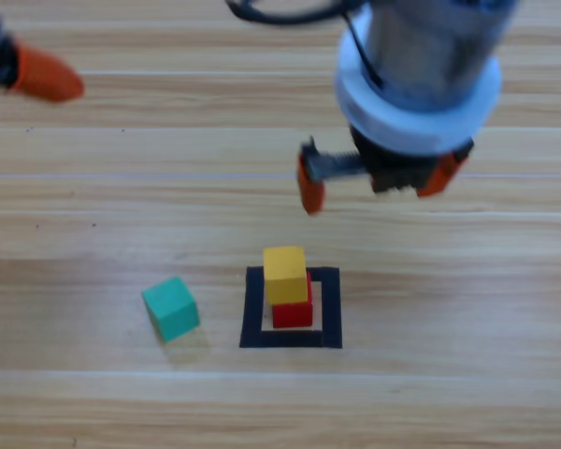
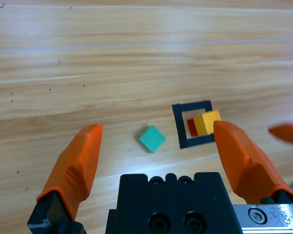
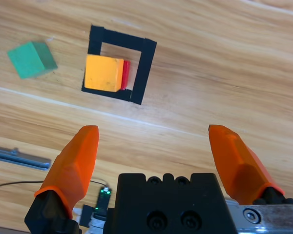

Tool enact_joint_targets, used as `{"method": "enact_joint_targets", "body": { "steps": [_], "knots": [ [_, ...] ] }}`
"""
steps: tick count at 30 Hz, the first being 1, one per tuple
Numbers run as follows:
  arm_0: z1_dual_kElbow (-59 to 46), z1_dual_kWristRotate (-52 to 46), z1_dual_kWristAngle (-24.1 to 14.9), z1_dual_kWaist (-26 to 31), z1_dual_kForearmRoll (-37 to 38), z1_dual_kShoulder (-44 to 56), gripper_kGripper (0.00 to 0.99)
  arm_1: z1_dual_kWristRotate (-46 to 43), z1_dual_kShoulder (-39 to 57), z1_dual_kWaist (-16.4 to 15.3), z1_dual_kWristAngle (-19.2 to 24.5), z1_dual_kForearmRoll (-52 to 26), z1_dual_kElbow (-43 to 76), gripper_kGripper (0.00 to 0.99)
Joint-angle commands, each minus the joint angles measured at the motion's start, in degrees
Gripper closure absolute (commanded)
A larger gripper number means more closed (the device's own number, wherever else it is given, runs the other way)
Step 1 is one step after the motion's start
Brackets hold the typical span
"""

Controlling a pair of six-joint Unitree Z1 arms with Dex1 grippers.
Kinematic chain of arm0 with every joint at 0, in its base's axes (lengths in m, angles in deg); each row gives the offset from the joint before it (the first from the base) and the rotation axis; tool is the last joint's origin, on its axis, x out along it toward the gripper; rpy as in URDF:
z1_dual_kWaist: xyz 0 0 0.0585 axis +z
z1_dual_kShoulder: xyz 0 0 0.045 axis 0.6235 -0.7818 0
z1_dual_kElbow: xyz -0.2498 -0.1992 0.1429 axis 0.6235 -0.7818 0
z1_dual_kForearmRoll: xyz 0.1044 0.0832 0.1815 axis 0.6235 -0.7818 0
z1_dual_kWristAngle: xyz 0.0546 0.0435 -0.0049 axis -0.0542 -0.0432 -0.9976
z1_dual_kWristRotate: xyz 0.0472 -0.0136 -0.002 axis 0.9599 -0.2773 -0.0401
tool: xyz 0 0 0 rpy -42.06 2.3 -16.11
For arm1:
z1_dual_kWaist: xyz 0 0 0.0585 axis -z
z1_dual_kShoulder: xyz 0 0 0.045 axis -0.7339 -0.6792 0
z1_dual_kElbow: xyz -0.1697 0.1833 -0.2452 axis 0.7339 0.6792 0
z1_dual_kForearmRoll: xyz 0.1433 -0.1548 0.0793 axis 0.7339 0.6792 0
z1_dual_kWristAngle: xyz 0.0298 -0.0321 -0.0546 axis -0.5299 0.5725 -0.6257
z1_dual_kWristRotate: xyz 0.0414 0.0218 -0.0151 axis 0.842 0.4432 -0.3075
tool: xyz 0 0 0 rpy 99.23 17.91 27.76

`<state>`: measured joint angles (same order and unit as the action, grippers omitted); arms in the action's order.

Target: Stack the blocks in the rectangular block: red at the bottom, yellow in the middle, green on top

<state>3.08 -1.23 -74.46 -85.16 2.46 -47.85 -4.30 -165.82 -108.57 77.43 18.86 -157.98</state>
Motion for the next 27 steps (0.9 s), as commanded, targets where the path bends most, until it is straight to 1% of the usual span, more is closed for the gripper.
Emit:
{"method": "enact_joint_targets", "body": {
  "steps": [1, 2, 3, 5, 9, 14, 17, 23, 27],
  "knots": [
    [15.54, -13.48, 4.02, 6.51, -16.59, -23.15, 0.033, -8.42, 17.56, 6.34, -4.06, -26.35, 31.24, 0.000],
    [16.95, -14.89, 4.99, 6.69, -17.73, -25.79, 0.034, -10.62, 20.81, 7.74, -5.99, -32.32, 37.39, 0.000],
    [18.62, -17.61, 5.78, 6.69, -19.67, -28.60, 0.044, -12.55, 23.80, 8.62, -7.04, -37.77, 42.75, 0.000],
    [18.80, -21.48, 7.98, 6.78, -20.37, -31.32, 0.045, -16.95, 28.37, 9.85, -8.54, -44.98, 50.84, 0.000],
    [17.83, -27.63, 9.73, 6.60, -20.46, -32.29, 0.051, -20.37, 31.88, 10.64, -8.63, -51.48, 58.13, 0.000],
    [17.39, -34.58, 10.79, 5.99, -20.02, -34.22, 0.076, -21.43, 32.06, 10.73, -9.06, -53.59, 60.60, 0.000],
    [17.92, -36.95, 11.93, 5.28, -19.23, -36.51, 0.086, -21.34, 31.71, 10.73, -9.42, -54.21, 60.95, 0.000],
    [17.30, -38.53, 13.25, 4.05, -16.86, -41.17, 0.085, -22.04, 31.18, 10.73, -9.15, -54.65, 61.56, 0.000],
    [15.98, -38.62, 13.60, 3.44, -14.75, -42.48, 0.085, -21.96, 31.35, 10.73, -9.15, -55.18, 62.09, 0.000]
  ]
}}
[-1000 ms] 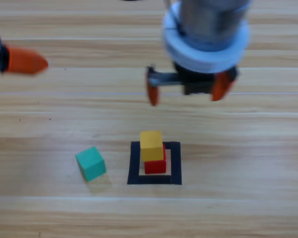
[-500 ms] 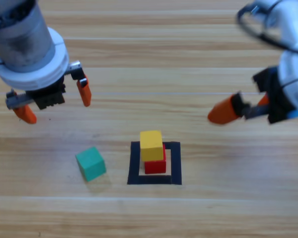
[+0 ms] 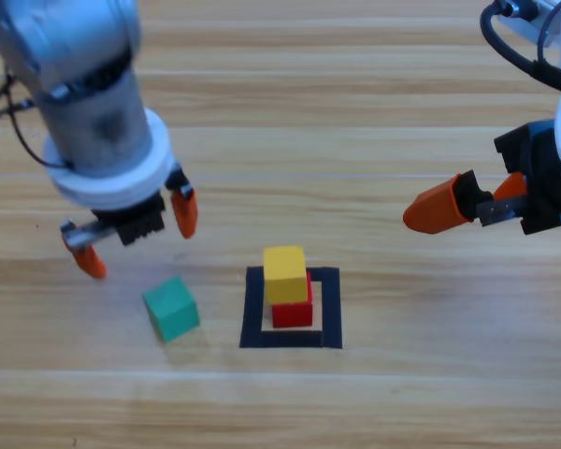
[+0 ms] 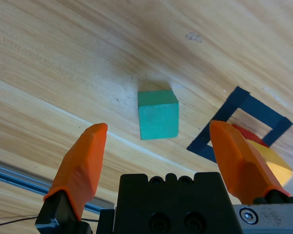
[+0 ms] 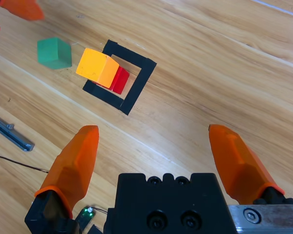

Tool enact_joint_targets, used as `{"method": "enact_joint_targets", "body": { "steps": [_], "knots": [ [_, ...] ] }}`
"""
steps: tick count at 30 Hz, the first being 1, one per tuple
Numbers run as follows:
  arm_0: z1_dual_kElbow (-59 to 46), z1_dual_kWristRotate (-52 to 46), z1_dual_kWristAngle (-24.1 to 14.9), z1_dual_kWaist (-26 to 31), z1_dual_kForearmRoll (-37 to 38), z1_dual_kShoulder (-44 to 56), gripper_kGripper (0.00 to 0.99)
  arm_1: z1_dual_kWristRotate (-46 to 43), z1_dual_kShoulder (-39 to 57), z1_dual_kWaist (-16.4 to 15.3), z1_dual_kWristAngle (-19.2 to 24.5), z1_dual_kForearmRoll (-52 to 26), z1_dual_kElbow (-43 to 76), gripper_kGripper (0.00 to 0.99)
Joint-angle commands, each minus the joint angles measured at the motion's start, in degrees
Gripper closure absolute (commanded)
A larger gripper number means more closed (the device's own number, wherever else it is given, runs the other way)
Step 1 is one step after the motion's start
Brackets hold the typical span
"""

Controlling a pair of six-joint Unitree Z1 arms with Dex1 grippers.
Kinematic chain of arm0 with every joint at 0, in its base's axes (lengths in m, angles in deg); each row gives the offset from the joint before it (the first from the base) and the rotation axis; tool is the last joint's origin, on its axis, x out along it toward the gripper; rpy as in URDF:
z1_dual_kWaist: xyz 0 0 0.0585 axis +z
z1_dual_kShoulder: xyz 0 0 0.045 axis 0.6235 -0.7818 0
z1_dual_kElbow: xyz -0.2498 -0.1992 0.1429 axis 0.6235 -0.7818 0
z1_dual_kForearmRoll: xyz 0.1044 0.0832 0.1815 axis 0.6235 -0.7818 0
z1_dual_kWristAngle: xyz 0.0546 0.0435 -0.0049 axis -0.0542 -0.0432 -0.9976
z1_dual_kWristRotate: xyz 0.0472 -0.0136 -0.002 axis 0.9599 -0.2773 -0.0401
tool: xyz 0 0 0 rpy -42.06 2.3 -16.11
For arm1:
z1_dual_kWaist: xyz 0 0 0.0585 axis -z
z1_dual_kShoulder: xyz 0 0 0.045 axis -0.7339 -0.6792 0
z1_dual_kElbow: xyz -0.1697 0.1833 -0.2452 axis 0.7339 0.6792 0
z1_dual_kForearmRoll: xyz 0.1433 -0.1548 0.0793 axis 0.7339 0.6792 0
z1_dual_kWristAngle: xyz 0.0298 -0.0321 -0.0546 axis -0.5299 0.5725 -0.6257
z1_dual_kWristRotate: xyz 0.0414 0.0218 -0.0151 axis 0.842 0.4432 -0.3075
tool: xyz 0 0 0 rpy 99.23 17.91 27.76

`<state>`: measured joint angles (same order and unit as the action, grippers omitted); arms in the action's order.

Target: Stack the blocks in the rectangular block: red at the bottom, yellow in the middle, green on top

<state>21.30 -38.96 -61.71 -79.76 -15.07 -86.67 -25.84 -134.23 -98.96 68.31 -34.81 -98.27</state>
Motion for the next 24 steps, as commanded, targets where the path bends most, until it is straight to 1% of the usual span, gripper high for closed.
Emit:
{"method": "enact_joint_targets", "body": {
  "steps": [1, 11, 24],
  "knots": [
    [-2.32, -0.80, 0.94, -2.06, 3.13, -3.93, 0.086, -0.42, -0.15, 1.12, -0.03, -1.67, 2.46, 0.000],
    [-5.22, -1.33, 1.99, -2.41, 7.35, -5.43, 0.085, -0.24, -0.23, 1.12, -0.03, -2.82, 3.17, 0.000],
    [-12.61, -1.33, 3.22, -2.67, 15.44, -5.69, 0.086, -0.15, -0.23, 1.12, -0.03, -2.82, 3.25, 0.000]
  ]
}}
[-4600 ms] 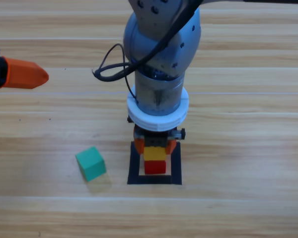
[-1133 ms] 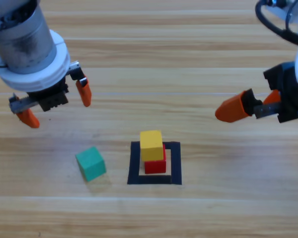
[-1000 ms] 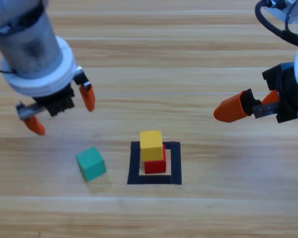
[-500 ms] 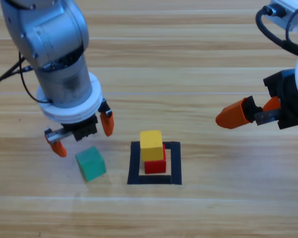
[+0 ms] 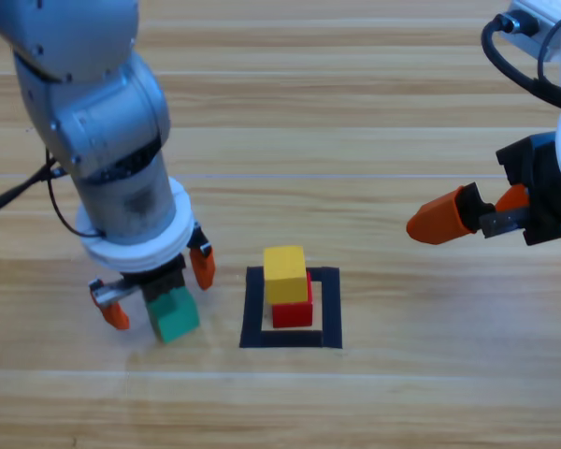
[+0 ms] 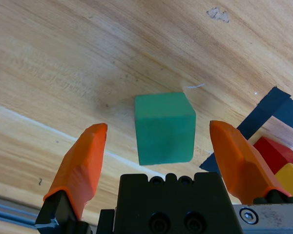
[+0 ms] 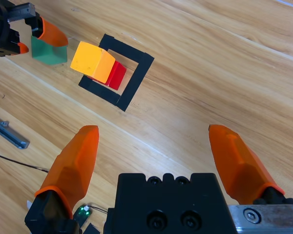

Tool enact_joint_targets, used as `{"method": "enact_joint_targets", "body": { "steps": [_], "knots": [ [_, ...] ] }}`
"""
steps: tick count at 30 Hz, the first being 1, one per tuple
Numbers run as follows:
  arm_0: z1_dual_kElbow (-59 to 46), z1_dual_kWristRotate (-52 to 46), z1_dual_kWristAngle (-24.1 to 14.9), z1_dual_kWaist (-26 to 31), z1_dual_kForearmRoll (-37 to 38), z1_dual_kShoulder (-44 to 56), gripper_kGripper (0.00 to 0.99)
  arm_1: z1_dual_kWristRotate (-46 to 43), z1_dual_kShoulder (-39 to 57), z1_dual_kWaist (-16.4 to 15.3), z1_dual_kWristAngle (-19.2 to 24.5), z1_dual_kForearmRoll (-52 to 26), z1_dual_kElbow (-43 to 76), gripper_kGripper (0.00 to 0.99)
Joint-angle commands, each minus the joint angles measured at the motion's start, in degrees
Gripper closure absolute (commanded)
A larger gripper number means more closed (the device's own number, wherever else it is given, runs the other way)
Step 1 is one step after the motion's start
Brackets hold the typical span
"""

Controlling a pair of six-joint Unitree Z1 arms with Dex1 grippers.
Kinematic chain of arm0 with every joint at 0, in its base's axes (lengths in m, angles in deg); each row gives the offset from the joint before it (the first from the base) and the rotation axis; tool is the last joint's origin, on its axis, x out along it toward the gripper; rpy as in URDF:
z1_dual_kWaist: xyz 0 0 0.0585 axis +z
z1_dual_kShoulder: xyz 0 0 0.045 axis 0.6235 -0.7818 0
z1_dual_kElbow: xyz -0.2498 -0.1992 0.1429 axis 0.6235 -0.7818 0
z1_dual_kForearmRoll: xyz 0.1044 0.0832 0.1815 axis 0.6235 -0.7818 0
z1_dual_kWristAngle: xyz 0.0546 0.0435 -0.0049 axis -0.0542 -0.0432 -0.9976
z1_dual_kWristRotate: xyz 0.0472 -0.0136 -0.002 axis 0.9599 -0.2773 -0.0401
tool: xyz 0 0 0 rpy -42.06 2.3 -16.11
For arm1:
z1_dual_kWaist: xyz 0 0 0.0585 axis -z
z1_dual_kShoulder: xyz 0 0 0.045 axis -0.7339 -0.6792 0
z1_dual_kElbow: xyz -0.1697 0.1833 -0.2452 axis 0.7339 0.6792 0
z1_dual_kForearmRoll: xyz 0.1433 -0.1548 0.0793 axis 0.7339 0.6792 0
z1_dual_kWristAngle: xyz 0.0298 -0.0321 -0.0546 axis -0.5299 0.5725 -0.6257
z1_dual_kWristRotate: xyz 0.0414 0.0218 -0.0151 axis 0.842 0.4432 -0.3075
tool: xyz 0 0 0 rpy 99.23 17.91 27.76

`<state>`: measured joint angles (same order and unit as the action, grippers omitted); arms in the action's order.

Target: Stack the blocks in the rectangular block: red at the bottom, yellow in the middle, green on top

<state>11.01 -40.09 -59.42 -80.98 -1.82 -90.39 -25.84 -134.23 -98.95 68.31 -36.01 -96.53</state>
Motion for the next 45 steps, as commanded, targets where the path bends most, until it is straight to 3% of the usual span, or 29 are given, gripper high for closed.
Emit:
{"method": "enact_joint_targets", "body": {
  "steps": [1, 5, 13, 19, 22, 30, 36, 45],
  "knots": [
    [-2.40, -0.28, 0.93, -1.63, 2.45, -2.15, 0.086, -0.16, -0.23, 1.11, -0.03, -1.62, 1.52, 0.000],
    [-2.67, -0.46, 1.11, -2.07, 2.89, -2.24, 0.106, -0.16, -0.15, 1.11, -0.03, -1.62, 1.52, 0.000],
    [-3.72, -0.37, 1.19, -2.15, 4.03, -2.59, 0.271, -0.16, -0.06, 1.11, -0.12, -1.62, 1.52, 0.000],
    [-4.16, 0.42, 1.11, -2.15, 3.94, -2.67, 0.481, -0.16, -0.15, 1.11, -0.21, -1.62, 1.52, 0.000],
    [-3.37, 1.12, 0.84, -2.15, 3.76, -2.76, 0.541, -0.07, -0.06, 1.11, -0.21, -1.62, 1.52, 0.000],
    [2.43, 5.08, -0.83, -2.33, -0.37, -3.38, 0.550, 0.02, -0.06, 1.11, -0.21, -1.62, 1.52, 0.000],
    [17.72, 11.14, -4.69, -3.65, -14.52, -2.15, 0.550, 0.11, -0.06, 1.11, -0.21, -1.62, 1.43, 0.000],
    [20.71, 27.05, -2.85, -4.26, -16.63, 3.65, 0.571, 0.37, 0.12, 1.11, -0.29, -1.54, 1.43, 0.000]
  ]
}}
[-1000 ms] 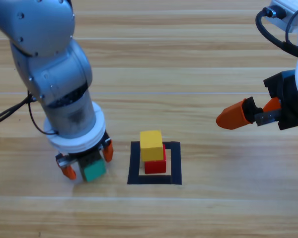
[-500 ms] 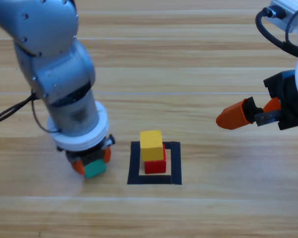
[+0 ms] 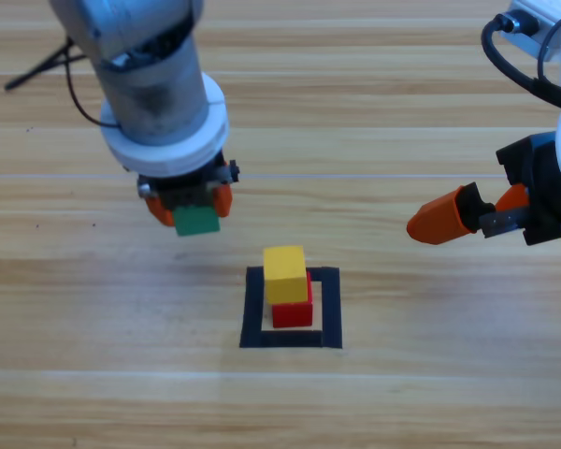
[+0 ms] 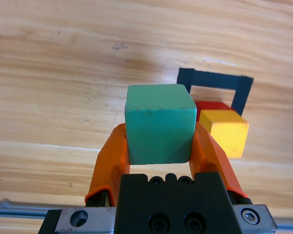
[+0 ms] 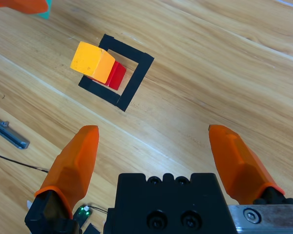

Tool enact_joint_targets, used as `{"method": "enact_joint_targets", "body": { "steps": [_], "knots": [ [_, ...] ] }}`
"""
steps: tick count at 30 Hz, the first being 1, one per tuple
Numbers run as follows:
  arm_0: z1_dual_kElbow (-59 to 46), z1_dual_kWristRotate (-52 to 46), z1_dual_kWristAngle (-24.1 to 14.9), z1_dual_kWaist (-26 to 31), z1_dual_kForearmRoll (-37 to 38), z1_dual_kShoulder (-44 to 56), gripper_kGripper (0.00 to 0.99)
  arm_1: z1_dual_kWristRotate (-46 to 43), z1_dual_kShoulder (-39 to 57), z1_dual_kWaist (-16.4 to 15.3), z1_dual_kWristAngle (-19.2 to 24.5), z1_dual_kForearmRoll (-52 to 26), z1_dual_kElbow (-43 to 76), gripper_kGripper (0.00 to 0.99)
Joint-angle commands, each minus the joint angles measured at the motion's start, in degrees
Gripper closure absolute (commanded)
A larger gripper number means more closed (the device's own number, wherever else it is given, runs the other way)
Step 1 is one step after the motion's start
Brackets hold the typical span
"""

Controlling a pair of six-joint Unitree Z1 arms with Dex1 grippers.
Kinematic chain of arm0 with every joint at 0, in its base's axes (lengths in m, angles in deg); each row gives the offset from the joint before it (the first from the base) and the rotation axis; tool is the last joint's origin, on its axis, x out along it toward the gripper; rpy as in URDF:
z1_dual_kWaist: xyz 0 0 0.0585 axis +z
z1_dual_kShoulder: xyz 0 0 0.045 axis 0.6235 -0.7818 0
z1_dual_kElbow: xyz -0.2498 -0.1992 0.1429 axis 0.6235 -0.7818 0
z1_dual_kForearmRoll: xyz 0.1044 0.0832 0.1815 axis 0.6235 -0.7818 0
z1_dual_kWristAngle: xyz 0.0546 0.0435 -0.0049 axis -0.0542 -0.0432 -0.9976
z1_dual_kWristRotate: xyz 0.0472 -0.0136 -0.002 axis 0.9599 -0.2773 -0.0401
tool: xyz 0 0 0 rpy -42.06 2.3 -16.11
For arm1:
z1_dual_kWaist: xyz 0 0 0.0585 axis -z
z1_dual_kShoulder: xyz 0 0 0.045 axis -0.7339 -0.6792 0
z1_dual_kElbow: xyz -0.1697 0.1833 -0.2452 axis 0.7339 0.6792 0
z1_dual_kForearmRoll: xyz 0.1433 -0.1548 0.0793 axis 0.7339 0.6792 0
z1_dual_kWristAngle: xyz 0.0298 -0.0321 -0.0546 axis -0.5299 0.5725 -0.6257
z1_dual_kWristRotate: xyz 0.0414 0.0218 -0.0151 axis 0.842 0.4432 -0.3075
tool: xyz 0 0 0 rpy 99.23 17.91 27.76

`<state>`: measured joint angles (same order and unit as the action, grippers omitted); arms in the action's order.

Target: Stack the blocks in the rectangular block: red at the bottom, yellow in the middle, green on top

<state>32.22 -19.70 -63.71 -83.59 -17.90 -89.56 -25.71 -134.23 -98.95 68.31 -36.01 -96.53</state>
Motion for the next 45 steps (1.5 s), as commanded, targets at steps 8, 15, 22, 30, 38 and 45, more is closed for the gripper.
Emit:
{"method": "enact_joint_targets", "body": {
  "steps": [8, 15, 22, 30, 38, 45],
  "knots": [
    [6.52, 15.72, 3.56, -6.40, -5.55, -0.69, 0.685, 0.33, 0.21, 1.11, -0.65, -1.36, 1.34, 0.000],
    [14.08, 20.11, 5.93, -9.48, -8.89, -7.37, 0.685, 0.15, 0.03, 1.11, -0.65, -1.36, 1.34, 0.000],
    [18.30, 10.62, 5.84, -9.48, -10.03, -9.74, 0.682, 0.24, -0.23, 1.11, -0.73, -1.09, 1.16, 0.000],
    [19.62, 0.16, 3.47, -9.65, -11.79, -10.00, 0.679, 0.24, -0.41, 1.11, -1.09, -1.09, 1.07, 0.000],
    [19.88, -2.04, 2.24, -9.65, -12.05, -11.06, 0.679, 0.24, -0.59, 1.11, -1.17, -1.09, 1.07, 0.000],
    [20.32, -0.98, 2.06, -9.65, -12.05, -13.61, 0.679, 0.24, -0.85, 1.11, -1.17, -1.09, 0.99, 0.000]
  ]
}}
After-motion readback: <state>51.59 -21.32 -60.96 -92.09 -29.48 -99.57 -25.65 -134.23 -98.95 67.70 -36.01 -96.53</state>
